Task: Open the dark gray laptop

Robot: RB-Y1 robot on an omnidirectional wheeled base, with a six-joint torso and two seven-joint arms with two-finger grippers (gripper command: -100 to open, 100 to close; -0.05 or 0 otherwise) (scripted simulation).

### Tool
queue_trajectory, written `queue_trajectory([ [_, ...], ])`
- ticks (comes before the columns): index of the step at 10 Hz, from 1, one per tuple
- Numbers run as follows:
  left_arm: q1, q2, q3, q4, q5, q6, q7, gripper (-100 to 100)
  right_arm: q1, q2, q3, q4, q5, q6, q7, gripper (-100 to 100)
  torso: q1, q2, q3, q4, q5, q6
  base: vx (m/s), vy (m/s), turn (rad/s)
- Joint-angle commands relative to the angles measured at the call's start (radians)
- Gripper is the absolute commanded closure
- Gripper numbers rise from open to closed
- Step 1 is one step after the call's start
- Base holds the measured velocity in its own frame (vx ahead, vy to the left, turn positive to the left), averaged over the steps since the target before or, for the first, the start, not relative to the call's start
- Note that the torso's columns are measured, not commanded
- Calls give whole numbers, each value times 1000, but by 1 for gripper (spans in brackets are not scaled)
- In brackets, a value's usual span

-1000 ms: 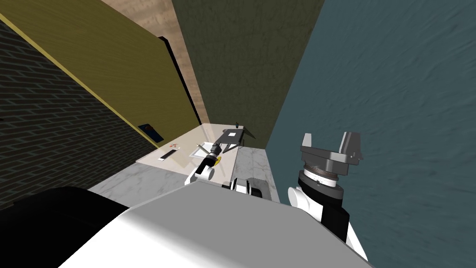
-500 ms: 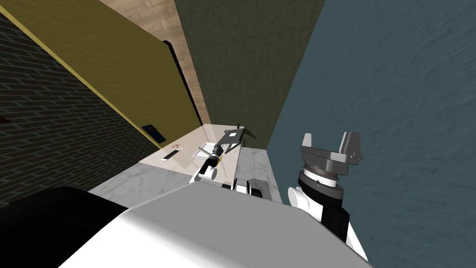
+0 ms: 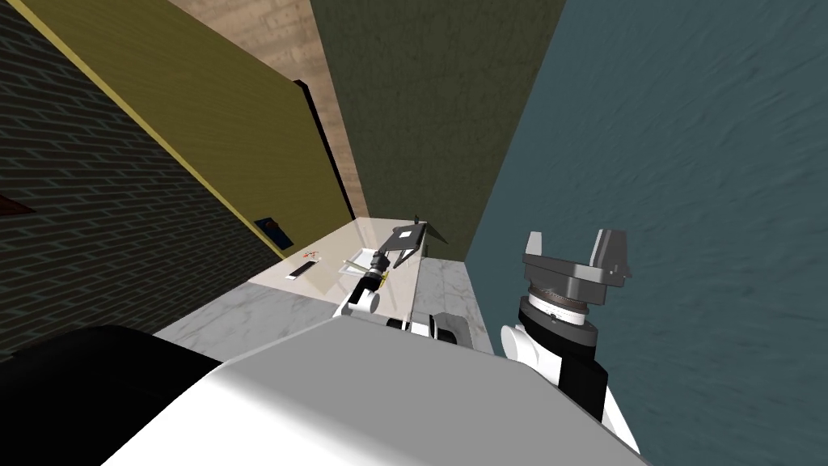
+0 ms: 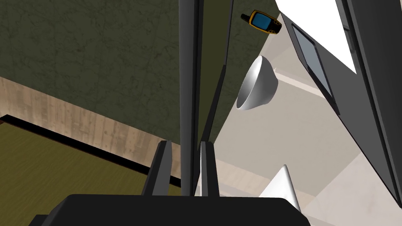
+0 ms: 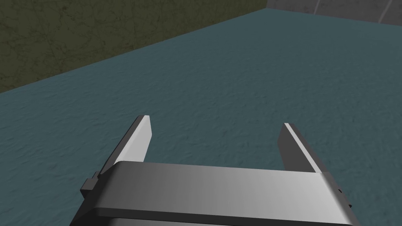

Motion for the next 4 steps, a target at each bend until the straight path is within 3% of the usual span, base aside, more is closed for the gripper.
queue_trajectory([
  [1, 3, -29, -13, 74, 19, -19, 19, 100, 0, 0, 0, 0, 0, 0, 0, 0, 0, -3, -1, -4, 3, 1, -8, 49, -7],
  [4, 3, -29, -13, 85, 19, -19, 19, 100, 0, 0, 0, 0, 0, 0, 0, 0, 4, -8, -2, -8, 6, 2, -2, 28, 1],
])
